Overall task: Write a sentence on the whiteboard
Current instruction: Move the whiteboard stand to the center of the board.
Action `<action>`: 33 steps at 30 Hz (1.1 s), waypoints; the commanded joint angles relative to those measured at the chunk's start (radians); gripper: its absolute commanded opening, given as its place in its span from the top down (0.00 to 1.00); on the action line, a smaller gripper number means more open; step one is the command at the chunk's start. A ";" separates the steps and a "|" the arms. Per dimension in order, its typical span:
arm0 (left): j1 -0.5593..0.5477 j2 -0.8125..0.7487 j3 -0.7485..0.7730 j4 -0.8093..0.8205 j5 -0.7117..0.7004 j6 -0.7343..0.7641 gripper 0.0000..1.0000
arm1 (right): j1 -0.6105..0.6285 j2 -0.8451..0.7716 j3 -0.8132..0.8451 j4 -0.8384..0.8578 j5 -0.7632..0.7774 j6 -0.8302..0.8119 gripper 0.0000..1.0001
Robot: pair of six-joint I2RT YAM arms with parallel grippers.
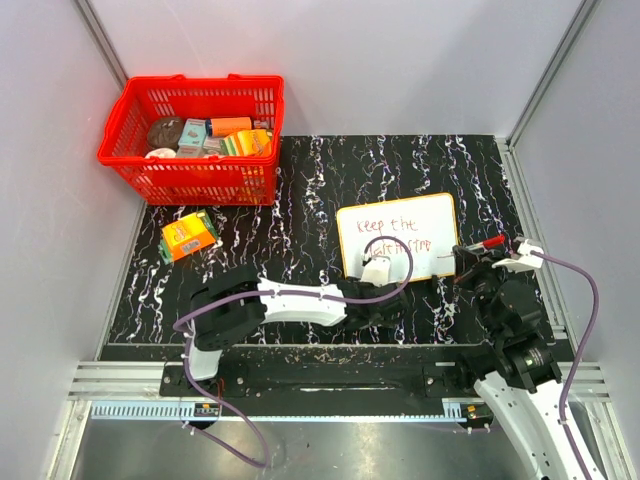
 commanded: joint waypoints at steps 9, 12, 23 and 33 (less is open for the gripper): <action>0.069 0.114 0.121 -0.002 0.022 -0.123 0.41 | -0.003 -0.036 0.034 -0.027 0.026 -0.005 1.00; 0.095 0.134 0.126 -0.013 0.058 -0.138 0.46 | -0.005 -0.033 0.036 -0.029 0.025 -0.002 1.00; 0.152 0.180 0.189 -0.118 0.118 -0.063 0.65 | -0.005 -0.045 0.034 -0.029 0.017 -0.002 1.00; 0.166 0.153 0.160 -0.263 0.045 -0.005 0.84 | -0.005 -0.036 0.030 -0.027 0.008 0.004 1.00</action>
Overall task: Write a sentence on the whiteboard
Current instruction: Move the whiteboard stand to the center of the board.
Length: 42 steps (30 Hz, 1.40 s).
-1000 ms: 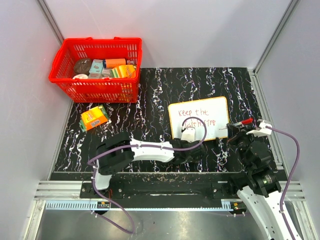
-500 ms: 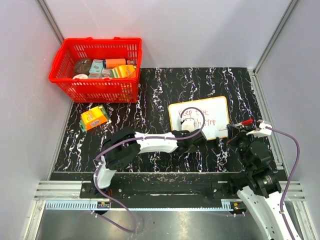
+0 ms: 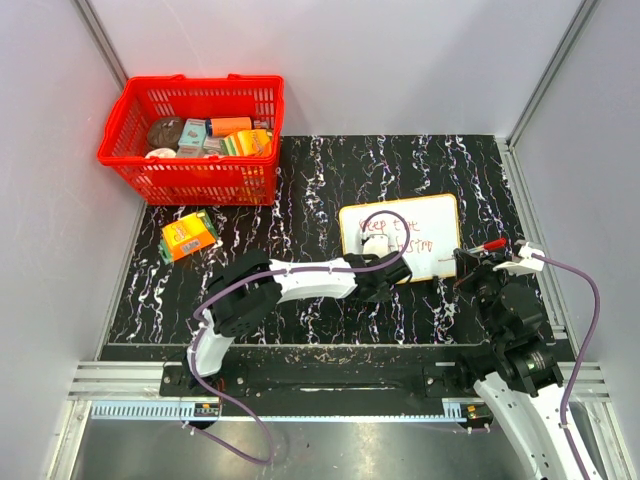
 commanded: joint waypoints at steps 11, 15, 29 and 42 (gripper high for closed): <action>0.018 -0.090 -0.209 -0.219 -0.142 0.016 1.00 | -0.005 0.017 0.013 0.034 -0.015 0.009 1.00; 0.018 -0.149 -0.279 -0.229 -0.157 -0.006 1.00 | -0.005 0.017 0.007 0.042 -0.025 0.016 1.00; -0.041 -0.324 -0.560 -0.241 -0.168 -0.201 1.00 | -0.005 0.036 0.001 0.054 -0.069 0.028 1.00; -0.111 -0.419 -0.456 -0.413 -0.259 -0.207 0.11 | -0.003 0.063 -0.011 0.076 -0.103 0.026 1.00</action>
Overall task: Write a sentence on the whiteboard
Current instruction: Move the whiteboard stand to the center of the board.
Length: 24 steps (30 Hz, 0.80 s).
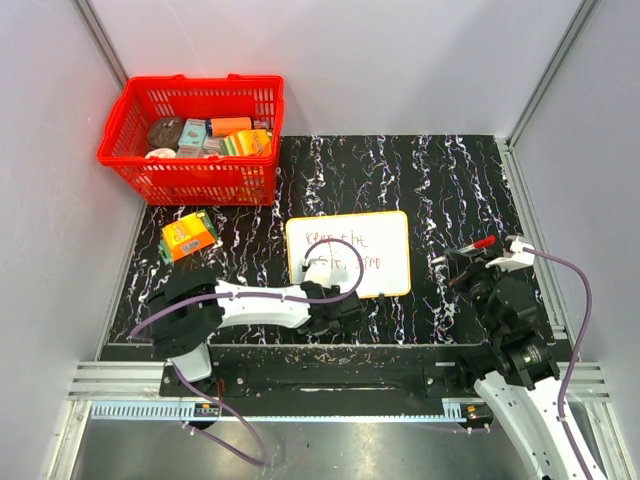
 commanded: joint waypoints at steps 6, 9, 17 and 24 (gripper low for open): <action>-0.042 -0.333 -0.092 -0.056 0.086 0.166 0.06 | -0.005 0.043 -0.018 0.088 -0.050 -0.014 1.00; -0.030 -0.544 -0.148 -0.025 0.069 0.229 0.01 | -0.005 0.049 -0.023 0.104 -0.065 -0.020 1.00; 0.511 -1.001 -0.354 0.320 0.438 0.553 0.01 | -0.005 0.127 -0.034 0.191 -0.157 -0.011 1.00; 0.800 -0.721 -0.284 0.484 0.777 0.717 0.01 | 0.002 0.227 -0.001 0.252 -0.203 -0.025 1.00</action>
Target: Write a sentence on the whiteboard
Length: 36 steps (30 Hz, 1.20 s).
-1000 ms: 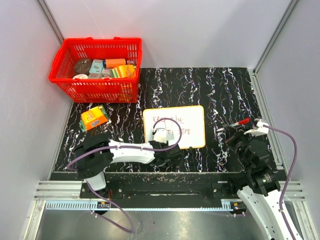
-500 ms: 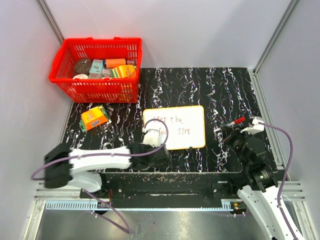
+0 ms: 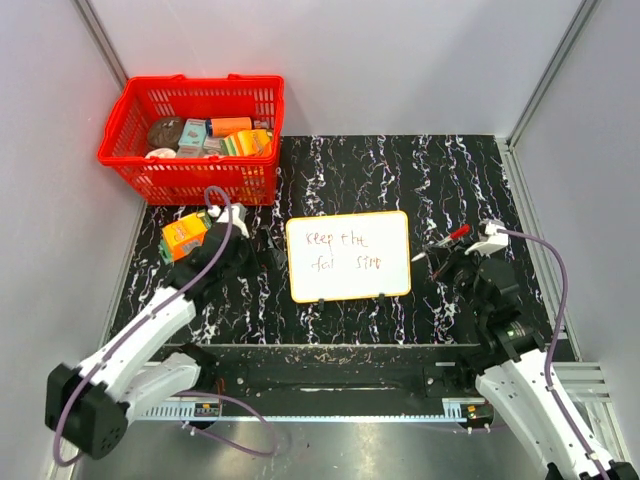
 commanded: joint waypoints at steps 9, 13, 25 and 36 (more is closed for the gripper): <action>0.290 0.341 -0.101 0.693 0.752 0.207 0.01 | 0.145 0.115 0.048 0.144 0.008 -0.096 1.00; 0.290 0.431 -0.122 0.907 0.839 0.175 0.01 | 0.192 0.147 0.022 0.198 0.040 -0.107 1.00; 0.290 0.658 -0.035 0.972 0.983 0.228 0.26 | 0.207 0.160 -0.049 0.284 0.085 -0.143 1.00; 0.290 0.802 0.002 1.066 1.058 0.205 0.77 | 0.206 0.252 -0.081 0.410 0.039 -0.174 1.00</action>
